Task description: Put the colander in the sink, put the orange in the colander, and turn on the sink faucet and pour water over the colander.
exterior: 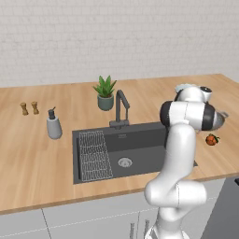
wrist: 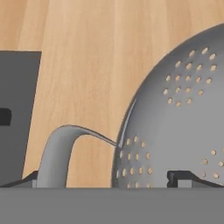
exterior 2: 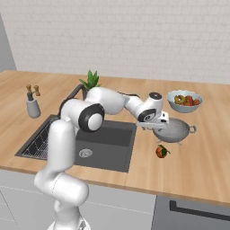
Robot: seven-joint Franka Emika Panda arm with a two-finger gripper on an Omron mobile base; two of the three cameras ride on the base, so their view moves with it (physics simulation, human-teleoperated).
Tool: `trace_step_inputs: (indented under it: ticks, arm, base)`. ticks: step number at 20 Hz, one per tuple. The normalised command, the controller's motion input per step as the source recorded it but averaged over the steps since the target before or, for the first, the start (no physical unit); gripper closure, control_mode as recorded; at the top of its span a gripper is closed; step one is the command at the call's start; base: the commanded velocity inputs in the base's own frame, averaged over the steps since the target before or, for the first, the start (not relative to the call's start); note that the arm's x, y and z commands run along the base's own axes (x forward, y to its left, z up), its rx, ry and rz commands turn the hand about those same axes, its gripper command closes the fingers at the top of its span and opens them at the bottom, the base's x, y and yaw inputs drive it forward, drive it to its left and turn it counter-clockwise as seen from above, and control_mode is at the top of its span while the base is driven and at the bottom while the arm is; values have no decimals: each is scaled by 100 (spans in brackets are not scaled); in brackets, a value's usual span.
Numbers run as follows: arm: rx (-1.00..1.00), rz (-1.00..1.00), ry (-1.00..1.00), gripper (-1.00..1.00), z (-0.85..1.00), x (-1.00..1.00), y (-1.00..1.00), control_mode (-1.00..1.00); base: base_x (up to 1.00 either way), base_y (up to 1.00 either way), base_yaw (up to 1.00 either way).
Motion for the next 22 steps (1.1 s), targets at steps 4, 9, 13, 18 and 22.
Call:
trace_step_inputs:
  ticks: [4, 9, 13, 18, 22]
  arm:
    - [0, 0, 0, -100, -6, 23, -1, -100]
    - [0, 0, 0, 100, 0, 9, 0, -100]
    - [0, 0, 0, 100, 0, 0, 0, -100]
    - [0, 0, 0, 100, 0, 0, 0, -100]
    - [0, 0, 0, 100, 2, -2, 2, -100]
  base:
    - [0, 0, 0]
    - [0, 0, 0]
    - [0, 0, 0]
    - [0, 0, 0]
    - [0, 0, 0]
